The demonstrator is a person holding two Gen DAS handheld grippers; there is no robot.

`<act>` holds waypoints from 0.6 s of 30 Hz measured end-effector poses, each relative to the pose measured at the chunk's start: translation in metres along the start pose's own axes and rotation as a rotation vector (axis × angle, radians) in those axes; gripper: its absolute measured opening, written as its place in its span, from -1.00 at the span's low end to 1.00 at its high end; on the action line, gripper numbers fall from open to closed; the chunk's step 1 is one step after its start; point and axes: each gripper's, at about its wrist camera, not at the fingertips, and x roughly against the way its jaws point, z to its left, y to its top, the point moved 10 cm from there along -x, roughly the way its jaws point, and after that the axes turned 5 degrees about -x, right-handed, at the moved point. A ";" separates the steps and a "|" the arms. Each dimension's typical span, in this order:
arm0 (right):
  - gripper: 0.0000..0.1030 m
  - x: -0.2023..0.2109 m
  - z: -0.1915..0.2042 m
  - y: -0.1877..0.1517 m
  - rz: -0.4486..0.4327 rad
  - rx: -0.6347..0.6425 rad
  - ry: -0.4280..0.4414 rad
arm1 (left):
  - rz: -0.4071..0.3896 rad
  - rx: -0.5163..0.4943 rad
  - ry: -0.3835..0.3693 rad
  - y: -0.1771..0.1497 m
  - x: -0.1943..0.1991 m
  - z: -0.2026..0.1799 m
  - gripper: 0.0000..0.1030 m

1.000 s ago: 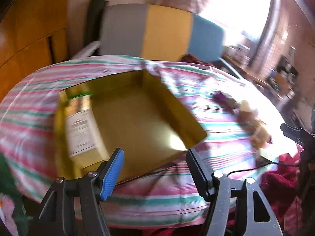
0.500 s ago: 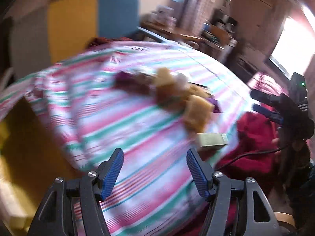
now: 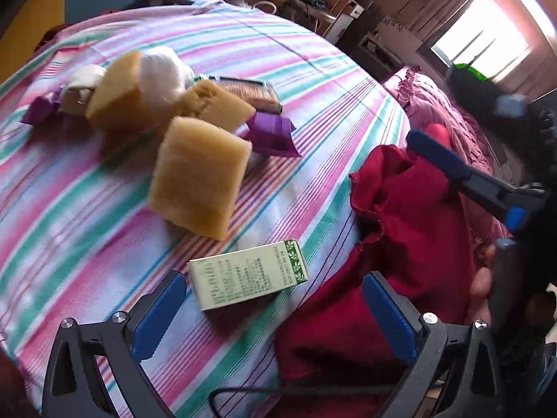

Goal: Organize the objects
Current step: 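Grasp the small green-white medicine box with the left gripper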

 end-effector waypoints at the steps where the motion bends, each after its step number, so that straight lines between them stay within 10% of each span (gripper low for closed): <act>1: 1.00 0.000 0.000 0.000 0.000 -0.001 0.003 | 0.004 0.004 0.023 0.001 -0.005 0.002 1.00; 4: 1.00 0.000 0.000 0.000 0.001 -0.001 0.004 | 0.018 0.017 0.078 -0.001 -0.013 0.011 0.94; 6: 1.00 0.000 0.000 0.000 0.002 -0.001 0.004 | 0.015 0.031 0.100 -0.008 -0.015 0.018 0.54; 12: 1.00 -0.005 0.000 -0.002 0.027 0.012 -0.025 | -0.127 0.077 0.120 -0.026 0.024 0.047 0.53; 18: 1.00 -0.014 -0.002 -0.007 0.072 0.036 -0.089 | -0.248 0.086 0.402 -0.061 0.072 0.100 0.53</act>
